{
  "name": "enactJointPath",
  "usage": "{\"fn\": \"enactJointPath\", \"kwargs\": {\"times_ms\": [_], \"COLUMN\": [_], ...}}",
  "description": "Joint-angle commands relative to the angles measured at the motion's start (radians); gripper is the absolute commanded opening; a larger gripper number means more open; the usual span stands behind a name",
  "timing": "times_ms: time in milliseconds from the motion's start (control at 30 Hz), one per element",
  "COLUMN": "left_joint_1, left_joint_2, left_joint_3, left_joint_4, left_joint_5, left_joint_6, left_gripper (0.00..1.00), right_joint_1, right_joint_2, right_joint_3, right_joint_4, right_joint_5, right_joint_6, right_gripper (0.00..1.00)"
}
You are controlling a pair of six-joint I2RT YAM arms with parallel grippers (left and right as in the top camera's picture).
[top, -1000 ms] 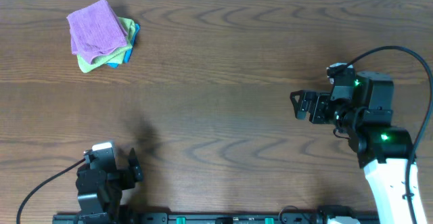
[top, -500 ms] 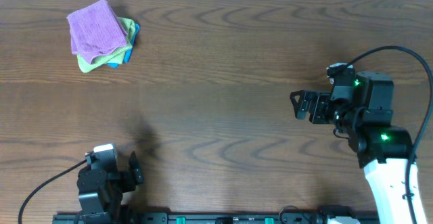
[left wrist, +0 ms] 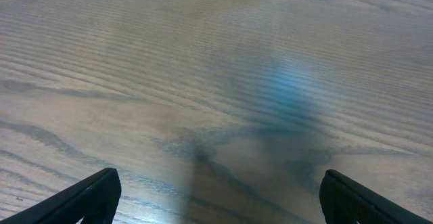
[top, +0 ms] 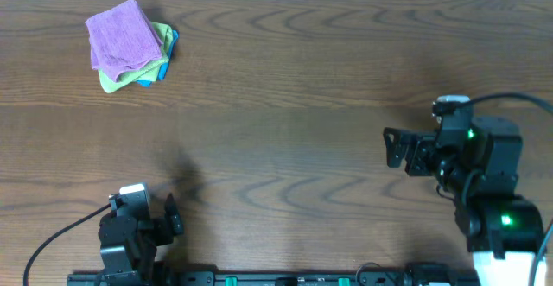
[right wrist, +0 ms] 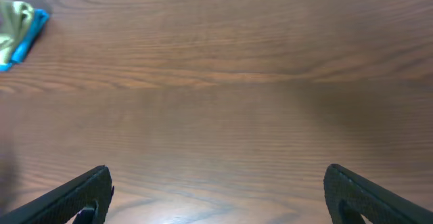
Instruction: Fold the cloth
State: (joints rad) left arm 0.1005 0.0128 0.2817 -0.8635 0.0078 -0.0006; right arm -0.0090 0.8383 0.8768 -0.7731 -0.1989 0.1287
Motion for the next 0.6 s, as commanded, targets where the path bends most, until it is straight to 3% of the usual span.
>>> {"fn": "enactJointPath", "kwargs": {"times_ms": [0,567], "left_joint_1": [-0.006,-0.006], "left_joint_2": [-0.009,-0.009], "left_joint_3": [-0.007,-0.007], "left_joint_4": [-0.026,-0.026], "left_joint_5": [-0.008,-0.008], "left_joint_6": [-0.007,-0.007], "left_gripper": [0.95,0.95], "right_joint_1": [-0.003,-0.003], "right_joint_2": [-0.047,-0.51], "right_joint_3": [-0.058,-0.484], "right_joint_4": [0.0,0.074], "right_joint_5": [0.1,0.208], "right_joint_6": [-0.059,-0.228], "right_gripper": [0.99,0.99]}}
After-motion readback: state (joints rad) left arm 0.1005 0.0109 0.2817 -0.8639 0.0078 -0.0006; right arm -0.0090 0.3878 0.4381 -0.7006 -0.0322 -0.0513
